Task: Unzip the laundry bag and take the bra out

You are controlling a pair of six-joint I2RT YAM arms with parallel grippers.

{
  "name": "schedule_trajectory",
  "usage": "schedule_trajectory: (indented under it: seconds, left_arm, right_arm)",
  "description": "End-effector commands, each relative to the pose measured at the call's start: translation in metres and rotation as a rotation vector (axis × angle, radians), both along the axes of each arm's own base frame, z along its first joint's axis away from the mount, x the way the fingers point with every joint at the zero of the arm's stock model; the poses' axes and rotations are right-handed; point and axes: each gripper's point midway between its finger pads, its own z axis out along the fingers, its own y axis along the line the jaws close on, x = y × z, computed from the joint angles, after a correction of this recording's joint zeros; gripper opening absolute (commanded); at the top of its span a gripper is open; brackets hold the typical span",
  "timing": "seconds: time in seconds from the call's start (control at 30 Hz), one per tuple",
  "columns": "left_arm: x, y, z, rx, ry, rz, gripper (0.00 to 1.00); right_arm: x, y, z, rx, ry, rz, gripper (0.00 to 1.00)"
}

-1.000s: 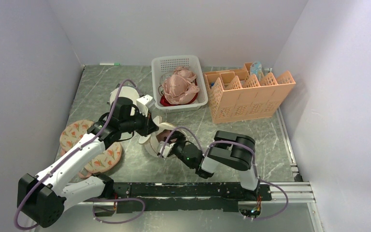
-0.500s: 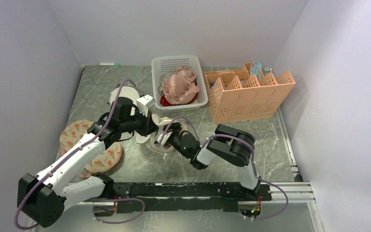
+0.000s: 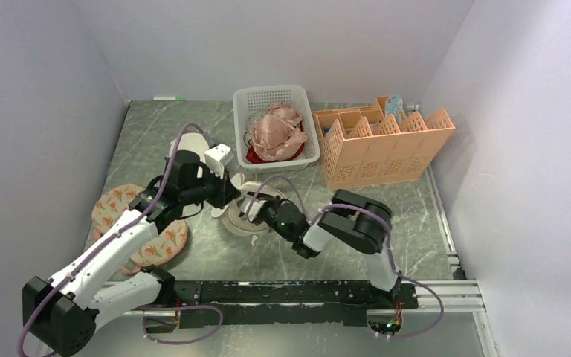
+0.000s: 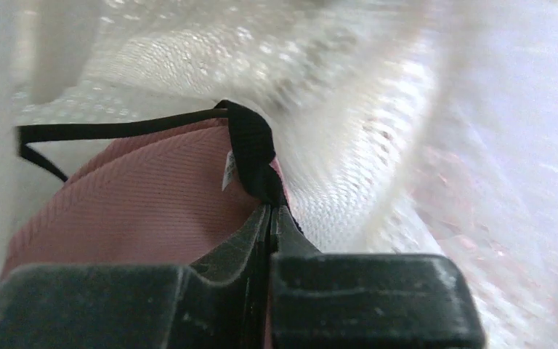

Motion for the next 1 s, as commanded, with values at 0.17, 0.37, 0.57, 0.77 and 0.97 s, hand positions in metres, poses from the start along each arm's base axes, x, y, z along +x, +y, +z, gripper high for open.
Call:
schedule_trajectory:
  seconds: [0.17, 0.37, 0.57, 0.77, 0.97]
  left_arm:
    - [0.012, 0.012, 0.011, 0.031, -0.046, 0.09, 0.07]
    - [0.011, 0.01, 0.013, 0.023, -0.054, 0.079, 0.07]
    - [0.013, 0.013, 0.013, 0.028, -0.053, 0.099, 0.07]
    - [0.013, 0.01, 0.011, 0.03, -0.048, 0.083, 0.07]
    - [0.009, 0.003, 0.006, 0.019, -0.017, 0.044, 0.07]
  right_arm:
    - [-0.058, -0.007, 0.012, 0.072, 0.346, 0.198, 0.0]
    - [-0.078, -0.01, 0.038, 0.187, 0.446, 0.25, 0.0]
    - [-0.101, -0.004, 0.045, 0.227, 0.657, 0.288, 0.0]
    - [-0.102, -0.009, 0.08, 0.329, 0.742, 0.244, 0.0]
    - [-0.082, -0.029, 0.133, 0.5, 0.608, 0.157, 0.0]
